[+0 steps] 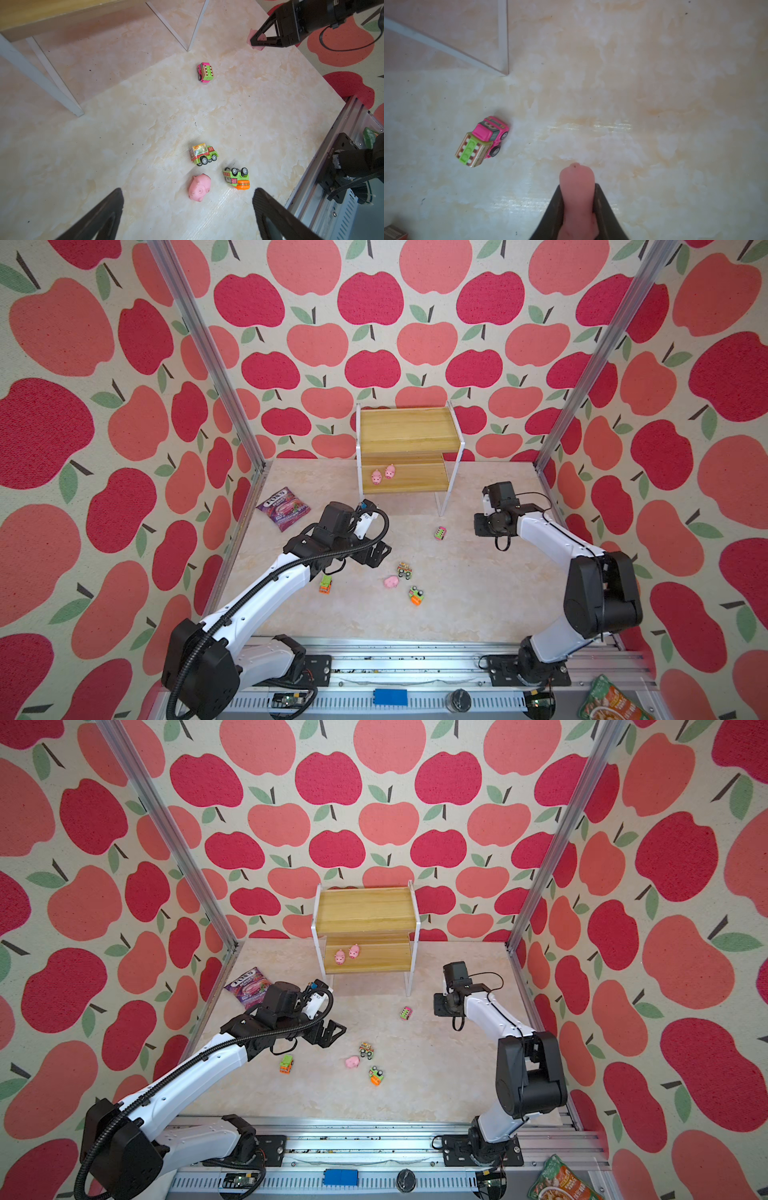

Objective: Place and organize the plastic toys onto the shelf

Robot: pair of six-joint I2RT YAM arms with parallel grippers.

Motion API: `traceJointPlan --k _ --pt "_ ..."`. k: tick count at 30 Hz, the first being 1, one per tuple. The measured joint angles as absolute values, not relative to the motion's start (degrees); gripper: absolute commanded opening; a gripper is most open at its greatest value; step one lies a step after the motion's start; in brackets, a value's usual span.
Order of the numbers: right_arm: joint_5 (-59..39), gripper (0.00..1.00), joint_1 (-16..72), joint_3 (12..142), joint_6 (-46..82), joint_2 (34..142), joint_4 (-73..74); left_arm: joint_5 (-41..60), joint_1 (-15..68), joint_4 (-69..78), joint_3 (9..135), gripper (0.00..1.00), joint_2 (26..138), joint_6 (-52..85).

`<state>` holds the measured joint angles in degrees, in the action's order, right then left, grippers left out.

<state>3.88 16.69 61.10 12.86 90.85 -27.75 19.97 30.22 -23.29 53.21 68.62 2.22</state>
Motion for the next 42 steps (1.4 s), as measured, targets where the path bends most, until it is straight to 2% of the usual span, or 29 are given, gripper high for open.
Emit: traceJointPlan --k 6,13,17,22,27,34,42 --pt "2.94 0.28 21.41 55.29 17.28 91.72 -24.91 19.99 29.93 -23.31 53.21 1.0 69.78 2.24" --pt "4.56 0.31 24.91 54.74 19.64 97.1 -21.37 19.99 29.95 -23.31 53.21 1.0 69.82 2.24" --pt "6.15 0.4 25.45 55.07 20.34 98.1 -20.27 19.99 29.95 -23.31 53.21 1.0 69.82 2.24" --pt "8.01 0.59 26.28 55.09 20.47 98.24 -19.35 19.99 29.95 -23.31 53.21 1.0 69.82 2.24" --pt "9.3 0.7 27.38 49.98 20.45 90.43 -15.57 19.97 30.02 -23.29 53.21 1.0 69.69 2.22" --pt "14.7 0.73 33.01 34.76 21.17 78.22 0.25 19.92 30.52 -23.27 53.21 1.0 67.51 2.22" --pt "26.13 0.74 39.38 19.92 21.19 78.52 23.31 19.7 31.51 -23.29 53.21 1.0 66.3 2.17"
